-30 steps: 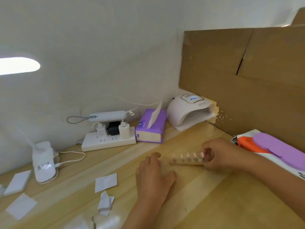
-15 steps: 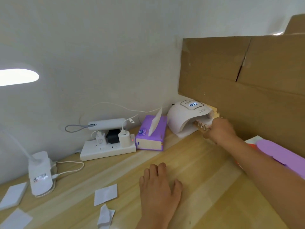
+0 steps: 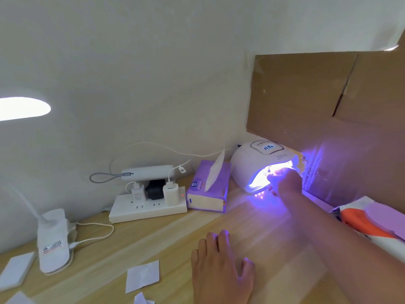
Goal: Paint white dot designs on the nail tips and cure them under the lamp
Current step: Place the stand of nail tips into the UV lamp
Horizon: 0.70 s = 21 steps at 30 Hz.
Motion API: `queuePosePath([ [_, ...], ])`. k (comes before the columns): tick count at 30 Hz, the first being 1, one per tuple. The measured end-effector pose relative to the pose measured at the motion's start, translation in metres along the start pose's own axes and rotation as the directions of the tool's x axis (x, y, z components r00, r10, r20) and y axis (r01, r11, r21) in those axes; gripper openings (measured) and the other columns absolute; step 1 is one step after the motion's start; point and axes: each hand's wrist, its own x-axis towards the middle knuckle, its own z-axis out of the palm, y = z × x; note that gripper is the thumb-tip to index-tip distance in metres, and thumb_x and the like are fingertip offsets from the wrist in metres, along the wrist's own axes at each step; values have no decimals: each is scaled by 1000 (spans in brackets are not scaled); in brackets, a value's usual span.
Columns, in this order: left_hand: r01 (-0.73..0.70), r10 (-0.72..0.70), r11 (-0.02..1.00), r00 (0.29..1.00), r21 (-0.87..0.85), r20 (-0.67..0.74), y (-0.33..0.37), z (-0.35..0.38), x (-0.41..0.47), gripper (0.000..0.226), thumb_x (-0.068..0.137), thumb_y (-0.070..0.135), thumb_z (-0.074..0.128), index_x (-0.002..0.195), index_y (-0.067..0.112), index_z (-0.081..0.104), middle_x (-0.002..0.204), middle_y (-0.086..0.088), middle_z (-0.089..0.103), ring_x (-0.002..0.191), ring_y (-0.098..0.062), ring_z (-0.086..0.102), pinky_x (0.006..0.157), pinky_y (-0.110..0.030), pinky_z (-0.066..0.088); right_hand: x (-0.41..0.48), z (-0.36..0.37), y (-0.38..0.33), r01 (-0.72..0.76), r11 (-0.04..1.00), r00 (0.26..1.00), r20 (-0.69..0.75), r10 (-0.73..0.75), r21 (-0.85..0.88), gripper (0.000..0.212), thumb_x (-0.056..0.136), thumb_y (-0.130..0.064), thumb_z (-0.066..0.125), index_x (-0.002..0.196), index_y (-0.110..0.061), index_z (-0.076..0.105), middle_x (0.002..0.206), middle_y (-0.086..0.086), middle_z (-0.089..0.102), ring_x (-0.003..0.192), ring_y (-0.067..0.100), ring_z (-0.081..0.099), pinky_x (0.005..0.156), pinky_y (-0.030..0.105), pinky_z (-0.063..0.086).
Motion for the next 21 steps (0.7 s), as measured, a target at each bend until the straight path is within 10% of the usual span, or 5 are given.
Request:
queuePosePath([
  [5, 15, -15, 1000, 1000, 19, 7, 2, -2, 2, 61, 28, 51, 78, 82, 21, 75, 71, 4, 61, 58, -20, 63, 62, -30, 27, -19, -7, -2, 131, 974, 889, -456, -33, 184, 16, 80, -27, 48, 85, -18, 61, 90, 6, 66, 84, 34, 58, 69, 32, 38],
  [7, 27, -27, 999, 1000, 18, 10, 3, -3, 2, 62, 26, 51, 80, 80, 22, 74, 70, 5, 60, 58, -20, 63, 62, -30, 27, -19, -12, -9, 361, 929, 818, -505, -273, 82, 18, 84, -18, 52, 98, -13, 61, 101, 8, 63, 93, 33, 59, 70, 33, 37],
  [10, 35, -35, 999, 999, 28, 13, 4, -3, 1, 62, 25, 53, 78, 78, 22, 73, 70, 7, 60, 58, -19, 62, 62, -30, 27, 5, -18, -28, 600, 685, 723, -87, -686, -414, 45, 84, 1, 54, 128, -8, 59, 122, 15, 61, 118, 35, 51, 91, 41, 40],
  [13, 57, -57, 998, 996, 6, 69, 5, -4, 0, 64, 23, 54, 78, 78, 21, 74, 70, 5, 60, 57, -19, 62, 61, -30, 26, 26, -28, -61, 572, 443, 785, 304, -539, -691, 56, 93, -10, 48, 147, -21, 42, 144, 11, 45, 138, 30, 36, 110, 36, 29],
  [21, 68, -67, 998, 992, -8, 109, 6, -7, 2, 65, 22, 57, 73, 75, 21, 73, 70, 7, 60, 56, -18, 61, 61, -30, 25, 26, -29, -84, 527, 237, 815, 407, -413, -816, 55, 93, -16, 46, 146, -29, 41, 152, 4, 37, 143, 25, 31, 117, 37, 22],
])
